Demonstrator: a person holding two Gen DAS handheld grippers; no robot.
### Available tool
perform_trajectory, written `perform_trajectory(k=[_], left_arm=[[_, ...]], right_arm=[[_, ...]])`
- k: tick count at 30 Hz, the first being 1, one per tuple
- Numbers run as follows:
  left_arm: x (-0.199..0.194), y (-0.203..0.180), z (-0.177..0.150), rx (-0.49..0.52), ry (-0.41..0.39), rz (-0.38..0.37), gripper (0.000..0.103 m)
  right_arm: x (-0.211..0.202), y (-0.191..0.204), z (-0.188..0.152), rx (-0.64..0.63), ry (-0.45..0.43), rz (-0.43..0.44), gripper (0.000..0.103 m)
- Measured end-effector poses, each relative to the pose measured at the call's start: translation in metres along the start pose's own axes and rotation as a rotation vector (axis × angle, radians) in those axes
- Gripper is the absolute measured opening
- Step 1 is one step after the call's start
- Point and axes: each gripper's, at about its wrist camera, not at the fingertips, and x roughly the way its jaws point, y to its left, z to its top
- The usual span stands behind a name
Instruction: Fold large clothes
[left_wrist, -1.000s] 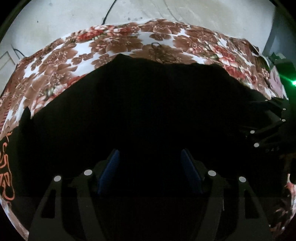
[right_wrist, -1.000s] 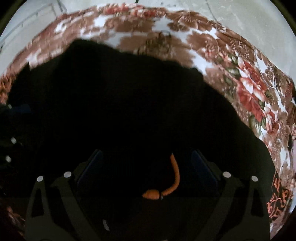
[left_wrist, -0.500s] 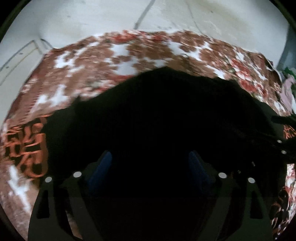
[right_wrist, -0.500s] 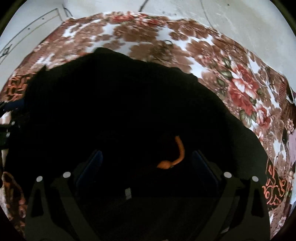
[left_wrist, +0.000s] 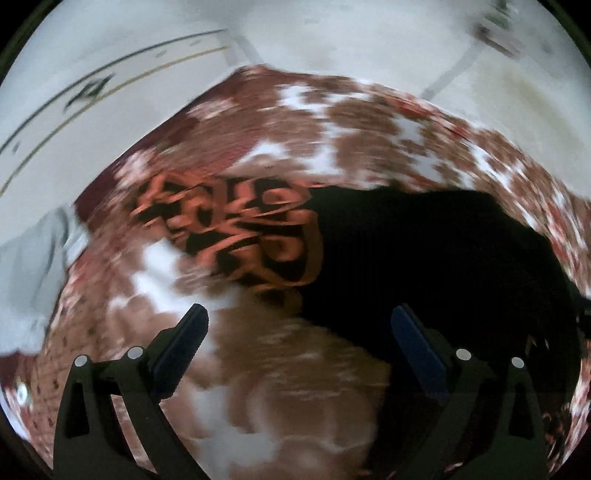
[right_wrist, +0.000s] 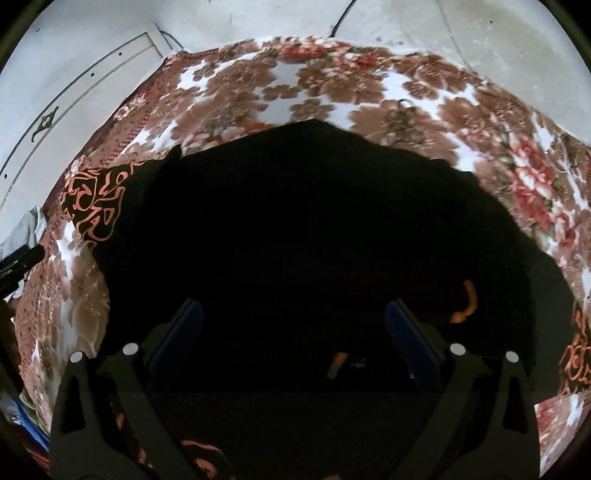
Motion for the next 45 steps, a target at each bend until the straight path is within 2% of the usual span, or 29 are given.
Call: perform_trajectory(k=[6, 9, 16, 18, 21, 24, 28, 30, 34, 36, 38, 40, 45], left_arm=[[0.026, 0.103, 0.0, -0.156, 0.038, 0.036, 0.097], [0.043, 0.133, 0.016, -0.174, 0.016, 0.056, 0.097], [0.087, 0.169, 0.055, -0.225, -0.013, 0.063, 0.097], [0.103, 0.177, 0.065, -0.256, -0.015, 0.039, 0.097], [0.127, 0.192, 0.076, -0.36, 0.0, -0.025, 0.097], [0.146, 0.203, 0.087, -0.397, 0.003, -0.019, 0.096], [0.164, 0.214, 0.096, -0.427, 0.024, 0.007, 0.08], [0.172, 0.216, 0.098, -0.428, 0.035, 0.02, 0.078], [0.184, 0.212, 0.102, -0.382, 0.056, 0.045, 0.063], [0.185, 0.21, 0.102, -0.372, 0.056, 0.044, 0.051], [0.184, 0.208, 0.104, -0.363, 0.058, 0.029, 0.025], [0.175, 0.204, 0.107, -0.341, 0.036, 0.013, 0.016], [0.113, 0.172, 0.127, -0.254, -0.076, -0.037, 0.012]], right_arm=[[0.035, 0.056, 0.009, -0.061, 0.024, -0.028, 0.098], [0.052, 0.072, 0.009, -0.064, 0.044, -0.029, 0.098], [0.089, 0.116, 0.004, -0.089, 0.082, -0.025, 0.098], [0.096, 0.126, 0.003, -0.096, 0.087, -0.029, 0.098], [0.106, 0.136, 0.0, -0.106, 0.098, -0.048, 0.098], [0.114, 0.141, -0.003, -0.098, 0.115, -0.057, 0.098], [0.123, 0.143, -0.008, -0.092, 0.125, -0.057, 0.098], [0.126, 0.144, -0.009, -0.094, 0.128, -0.061, 0.098], [0.13, 0.145, -0.009, -0.094, 0.134, -0.065, 0.098], [0.132, 0.146, -0.009, -0.098, 0.134, -0.069, 0.098], [0.132, 0.147, -0.011, -0.104, 0.134, -0.074, 0.098], [0.135, 0.149, -0.013, -0.117, 0.142, -0.085, 0.098], [0.137, 0.151, -0.014, -0.109, 0.14, -0.099, 0.098]])
